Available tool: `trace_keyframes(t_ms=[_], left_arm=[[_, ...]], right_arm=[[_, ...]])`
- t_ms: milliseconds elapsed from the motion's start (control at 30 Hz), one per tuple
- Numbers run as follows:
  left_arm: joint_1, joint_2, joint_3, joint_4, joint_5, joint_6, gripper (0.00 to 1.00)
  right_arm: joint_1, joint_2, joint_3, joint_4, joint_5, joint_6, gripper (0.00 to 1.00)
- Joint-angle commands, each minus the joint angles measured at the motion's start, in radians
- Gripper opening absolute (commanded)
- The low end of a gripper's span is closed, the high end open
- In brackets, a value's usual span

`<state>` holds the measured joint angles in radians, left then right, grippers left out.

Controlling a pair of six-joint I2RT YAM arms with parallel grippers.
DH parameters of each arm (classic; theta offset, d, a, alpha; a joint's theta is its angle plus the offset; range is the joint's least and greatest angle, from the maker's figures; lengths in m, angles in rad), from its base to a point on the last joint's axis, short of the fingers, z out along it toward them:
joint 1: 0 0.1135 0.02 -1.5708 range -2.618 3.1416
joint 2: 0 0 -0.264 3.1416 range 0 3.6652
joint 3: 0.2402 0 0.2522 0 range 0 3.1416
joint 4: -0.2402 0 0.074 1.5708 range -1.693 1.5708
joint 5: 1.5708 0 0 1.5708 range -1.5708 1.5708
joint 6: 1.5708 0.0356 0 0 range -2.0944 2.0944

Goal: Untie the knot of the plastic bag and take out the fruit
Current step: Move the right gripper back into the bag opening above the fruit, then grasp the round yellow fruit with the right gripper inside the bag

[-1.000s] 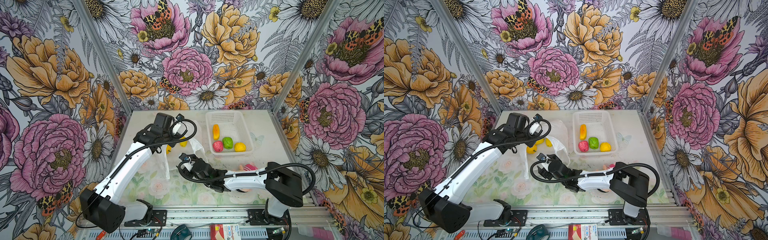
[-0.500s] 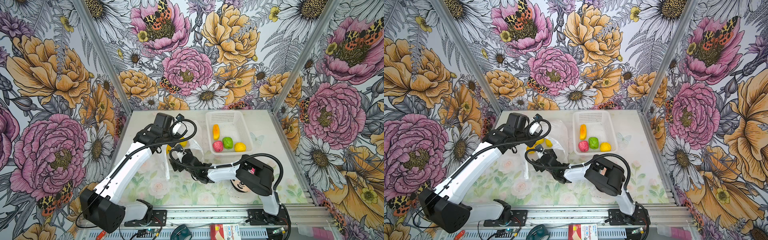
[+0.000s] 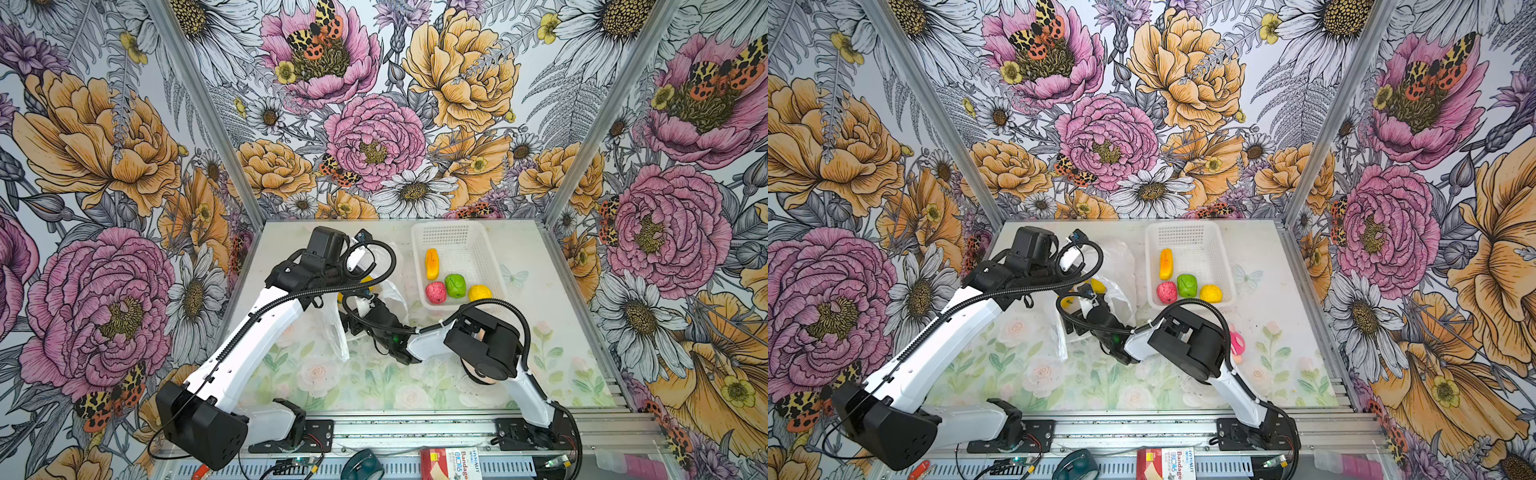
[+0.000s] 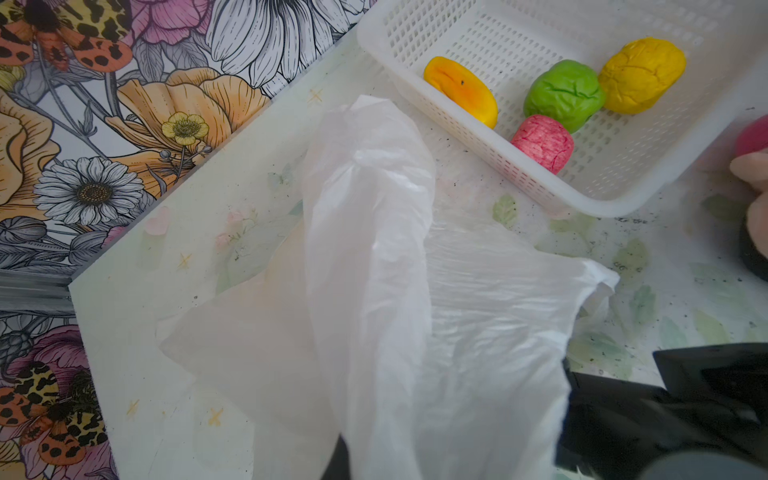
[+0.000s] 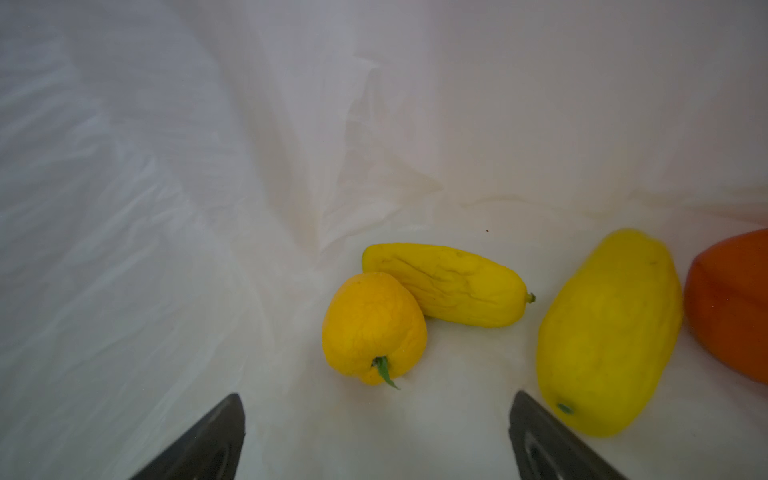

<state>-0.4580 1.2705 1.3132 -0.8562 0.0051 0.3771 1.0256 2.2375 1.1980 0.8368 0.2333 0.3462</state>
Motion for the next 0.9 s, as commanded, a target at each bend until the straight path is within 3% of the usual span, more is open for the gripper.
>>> trace_keyframes(t_ms=[0,300,467,600,767,867], left_arm=[[-0.027,-0.038,-0.006,0.024,0.059,0.039,0.0],[-0.068,-0.073,-0.022,0.04,0.057,0.068,0.0],[-0.069,-0.068,-0.019,0.041,0.064,0.064,0.0],[-0.071,-0.077,-0.018,0.041,0.087,0.066,0.0],[-0.07,-0.077,-0.019,0.04,0.093,0.069,0.0],[-0.071,-0.073,-0.02,0.04,0.084,0.068,0.0]], right_arm=[[-0.005,-0.013,-0.025,0.058,-0.04,0.031,0.99],[-0.001,0.021,0.019,0.012,-0.084,0.045,1.0],[0.006,0.097,0.185,-0.191,-0.041,0.046,0.99],[0.005,0.179,0.333,-0.344,0.063,0.052,0.99],[0.005,0.248,0.451,-0.4,0.069,0.03,0.99],[0.004,0.259,0.473,-0.399,0.071,0.027,0.91]])
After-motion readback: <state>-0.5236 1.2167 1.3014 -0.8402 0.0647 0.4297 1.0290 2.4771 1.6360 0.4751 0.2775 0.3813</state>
